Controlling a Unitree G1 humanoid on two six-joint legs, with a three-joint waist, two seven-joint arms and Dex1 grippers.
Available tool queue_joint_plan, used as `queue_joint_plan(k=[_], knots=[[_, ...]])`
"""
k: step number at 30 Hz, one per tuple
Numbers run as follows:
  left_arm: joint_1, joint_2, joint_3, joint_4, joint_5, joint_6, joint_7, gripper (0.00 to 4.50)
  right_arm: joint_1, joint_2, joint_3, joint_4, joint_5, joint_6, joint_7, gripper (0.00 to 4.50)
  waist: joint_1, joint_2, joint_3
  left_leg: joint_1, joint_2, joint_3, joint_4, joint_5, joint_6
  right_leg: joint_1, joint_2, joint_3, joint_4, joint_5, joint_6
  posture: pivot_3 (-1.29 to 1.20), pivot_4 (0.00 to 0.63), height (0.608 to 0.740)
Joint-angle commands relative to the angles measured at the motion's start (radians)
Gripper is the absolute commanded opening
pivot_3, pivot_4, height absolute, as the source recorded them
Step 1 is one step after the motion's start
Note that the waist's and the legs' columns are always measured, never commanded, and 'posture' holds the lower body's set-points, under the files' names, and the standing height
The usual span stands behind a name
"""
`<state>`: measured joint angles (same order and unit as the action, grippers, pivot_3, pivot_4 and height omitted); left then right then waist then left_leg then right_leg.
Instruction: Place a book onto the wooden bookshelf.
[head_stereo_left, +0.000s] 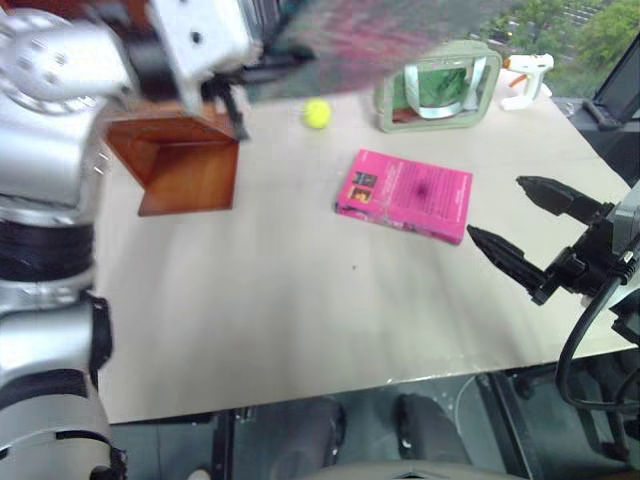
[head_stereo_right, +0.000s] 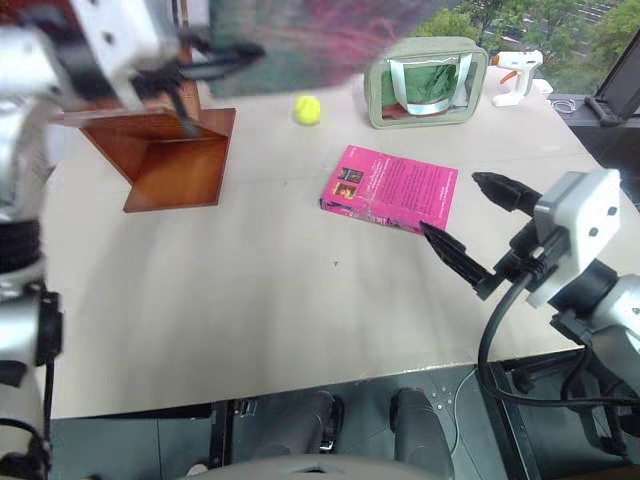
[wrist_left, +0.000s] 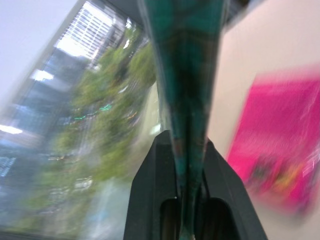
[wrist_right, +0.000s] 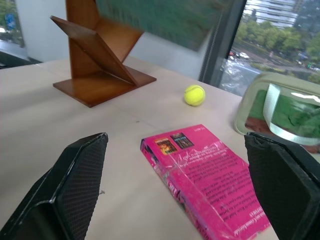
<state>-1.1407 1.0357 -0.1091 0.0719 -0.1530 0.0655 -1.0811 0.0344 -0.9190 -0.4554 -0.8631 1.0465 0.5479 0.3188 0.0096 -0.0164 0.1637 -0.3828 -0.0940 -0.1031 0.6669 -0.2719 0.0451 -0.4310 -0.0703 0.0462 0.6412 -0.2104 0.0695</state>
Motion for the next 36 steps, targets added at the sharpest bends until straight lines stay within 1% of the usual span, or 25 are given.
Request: queue_joint_plan(k=[1, 5, 7, 11, 14, 18, 22, 24, 25, 28, 30, 32, 34, 36], knots=[[-0.085, 0.108, -0.022, 0.187, 0.153, -0.151, -0.08, 0.02, -0.073, -0.003, -0.034, 0.052, 0.006, -0.039, 0.063, 4.5, -0.005, 0.0, 0.001, 0.0, 0.0, 0.0, 0.0, 0.0, 0.0, 0.0, 0.0, 0.0, 0.0, 0.0, 0.0, 0.0, 0.15, 0.74], [-0.131, 0.149, -0.067, 0.341, 0.302, -0.226, -0.068, 0.02, -0.121, -0.025, -0.088, 0.103, 0.053, -0.044, 0.17, 4.5, 0.001, -0.001, 0.001, -0.002, -0.001, -0.002, 0.002, -0.001, 0.002, 0.0, 0.001, -0.003, 0.0, 0.0, 0.0, 0.0, 0.15, 0.74], [-0.135, 0.161, -0.09, 0.422, 0.37, -0.281, -0.055, 0.02, -0.179, -0.033, -0.085, 0.131, 0.071, -0.046, 0.193, 4.5, 0.002, -0.002, 0.002, -0.004, -0.001, -0.003, 0.003, -0.002, 0.003, 0.0, 0.001, -0.004, 0.0, 0.0, 0.001, 0.0, 0.15, 0.74], [-0.17, 0.156, -0.157, 0.607, 0.53, -0.395, 0.026, 0.02, -0.339, -0.035, -0.01, 0.176, 0.098, -0.047, 0.224, 4.5, 0.001, -0.003, 0.003, -0.004, -0.002, -0.003, 0.004, -0.002, 0.003, 0.0, 0.0, -0.004, 0.0, 0.0, 0.001, 0.0, 0.15, 0.74], [-0.213, 0.138, -0.207, 0.704, 0.62, -0.419, 0.05, 0.02, -0.422, -0.006, 0.076, 0.188, 0.069, -0.042, 0.222, 4.5, -0.002, -0.007, 0.005, -0.005, -0.001, -0.005, 0.004, -0.002, 0.003, -0.002, 0.0, -0.005, 0.0, 0.0, 0.001, 0.0, 0.15, 0.74], [-0.268, 0.123, -0.26, 0.823, 0.727, -0.436, 0.096, 0.02, -0.462, 0.038, 0.153, 0.175, 0.041, -0.033, 0.213, 4.5, 0.001, -0.007, 0.006, -0.007, -0.002, -0.005, 0.004, -0.002, 0.003, -0.003, 0.0, -0.006, 0.001, 0.0, 0.001, 0.0, 0.15, 0.74], [-0.311, 0.105, -0.275, 0.894, 0.762, -0.456, 0.095, 0.02, -0.472, 0.064, 0.182, 0.167, 0.03, -0.027, 0.204, 4.5, 0.001, -0.007, 0.006, -0.007, -0.002, -0.006, 0.005, -0.002, 0.003, -0.003, 0.0, -0.007, 0.002, 0.0, 0.001, 0.0, 0.15, 0.74], [-0.335, 0.106, -0.278, 0.935, 0.776, -0.468, 0.103, 0.86, -0.468, 0.062, 0.182, 0.171, 0.018, -0.024, 0.211, 4.5, -0.001, -0.007, 0.006, -0.007, -0.002, -0.006, 0.006, -0.002, 0.003, -0.003, 0.0, -0.007, 0.002, 0.0, 0.001, 0.0, 0.15, 0.74], [-0.348, 0.111, -0.28, 0.958, 0.783, -0.475, 0.113, 1.14, -0.469, 0.064, 0.187, 0.176, 0.011, -0.024, 0.214, 4.5, -0.002, -0.007, 0.006, -0.007, -0.002, -0.006, 0.006, -0.002, 0.003, -0.003, 0.0, -0.007, 0.003, 0.0, 0.001, 0.0, 0.15, 0.74], [-0.367, 0.126, -0.277, 1.009, 0.789, -0.505, 0.135, 2.42, -0.477, 0.071, 0.197, 0.189, 0.004, -0.02, 0.224, 4.5, -0.012, -0.008, 0.006, -0.008, -0.003, -0.006, 0.006, -0.002, 0.003, -0.003, 0.0, -0.007, 0.003, 0.0, 0.001, 0.0, 0.15, 0.74], [-0.364, 0.137, -0.256, 1.022, 0.77, -0.537, 0.155, 3.08, -0.469, 0.07, 0.191, 0.194, 0.002, -0.019, 0.237, 4.5, -0.023, -0.009, 0.006, -0.009, -0.003, -0.006, 0.007, -0.002, 0.003, -0.004, 0.0, -0.007, 0.003, 0.0, 0.001, 0.0, 0.15, 0.74], [-0.356, 0.158, -0.207, 1.032, 0.702, -0.595, 0.138, 3.08, -0.456, 0.067, 0.18, 0.196, 0.002, -0.018, 0.252, 4.5, -0.025, -0.009, 0.006, -0.013, -0.003, -0.006, 0.008, -0.002, 0.003, -0.009, 0.0, -0.006, 0.005, 0.0, 0.001, 0.0, 0.15, 0.74], [-0.338, 0.165, -0.115, 1.03, 0.571, -0.597, 0.051, 3.08, -0.448, 0.064, 0.168, 0.203, 0.006, -0.016, 0.265, 4.5, -0.026, -0.009, 0.006, -0.017, -0.003, -0.006, 0.009, -0.002, 0.003, -0.012, 0.0, -0.006, 0.006, 0.0, 0.001, 0.0, 0.15, 0.74], [-0.288, 0.176, -0.032, 0.985, 0.436, -0.583, -0.074, 3.08, -0.441, 0.062, 0.158, 0.209, 0.01, -0.015, 0.28, 4.5, -0.028, -0.009, 0.006, -0.02, -0.003, -0.006, 0.011, -0.002, 0.003, -0.015, 0.0, -0.006, 0.008, 0.0, 0.001, 0.0, 0.15, 0.74]])
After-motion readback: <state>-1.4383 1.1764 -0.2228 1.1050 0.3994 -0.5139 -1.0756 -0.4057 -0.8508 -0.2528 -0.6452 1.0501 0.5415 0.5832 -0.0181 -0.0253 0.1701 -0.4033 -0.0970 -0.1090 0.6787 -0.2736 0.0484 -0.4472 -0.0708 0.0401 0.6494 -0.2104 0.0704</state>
